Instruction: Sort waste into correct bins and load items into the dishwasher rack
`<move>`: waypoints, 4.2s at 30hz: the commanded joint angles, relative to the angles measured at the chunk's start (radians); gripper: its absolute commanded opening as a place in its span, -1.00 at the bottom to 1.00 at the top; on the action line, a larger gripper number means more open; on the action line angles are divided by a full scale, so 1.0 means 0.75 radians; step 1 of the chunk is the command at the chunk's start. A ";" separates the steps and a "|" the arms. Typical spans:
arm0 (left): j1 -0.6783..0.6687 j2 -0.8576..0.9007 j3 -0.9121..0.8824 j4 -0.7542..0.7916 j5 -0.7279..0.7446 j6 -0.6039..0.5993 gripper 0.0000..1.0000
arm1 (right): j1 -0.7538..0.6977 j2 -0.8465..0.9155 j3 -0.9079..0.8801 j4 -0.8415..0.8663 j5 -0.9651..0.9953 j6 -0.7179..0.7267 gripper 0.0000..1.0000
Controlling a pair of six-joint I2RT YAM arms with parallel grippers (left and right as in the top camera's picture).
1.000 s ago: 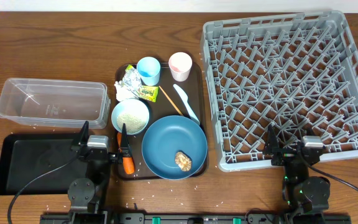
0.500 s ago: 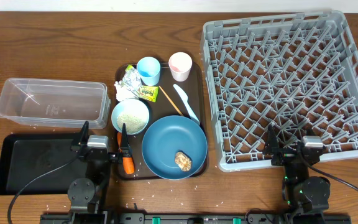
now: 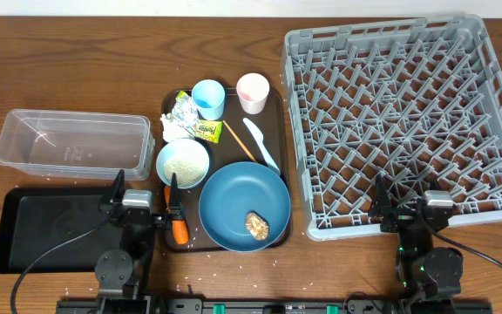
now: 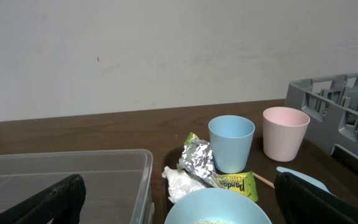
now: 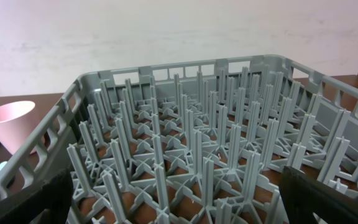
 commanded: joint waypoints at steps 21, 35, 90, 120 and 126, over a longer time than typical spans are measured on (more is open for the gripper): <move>-0.003 0.018 -0.003 -0.219 0.008 0.008 0.96 | -0.005 -0.004 -0.004 -0.004 -0.006 0.012 0.98; -0.003 0.018 -0.003 -0.219 0.007 0.008 0.96 | -0.005 -0.004 -0.004 -0.004 -0.006 0.012 0.98; -0.003 1.280 1.526 -1.245 0.272 -0.351 0.96 | -0.005 1.411 1.540 -1.043 -0.566 0.096 0.98; -0.109 2.490 1.977 -0.855 0.002 -0.401 0.62 | -0.005 1.700 1.611 -1.105 -0.355 0.157 0.99; -0.109 2.603 1.977 -0.803 -0.010 -0.404 0.36 | -0.005 1.700 1.611 -1.105 -0.355 0.157 0.98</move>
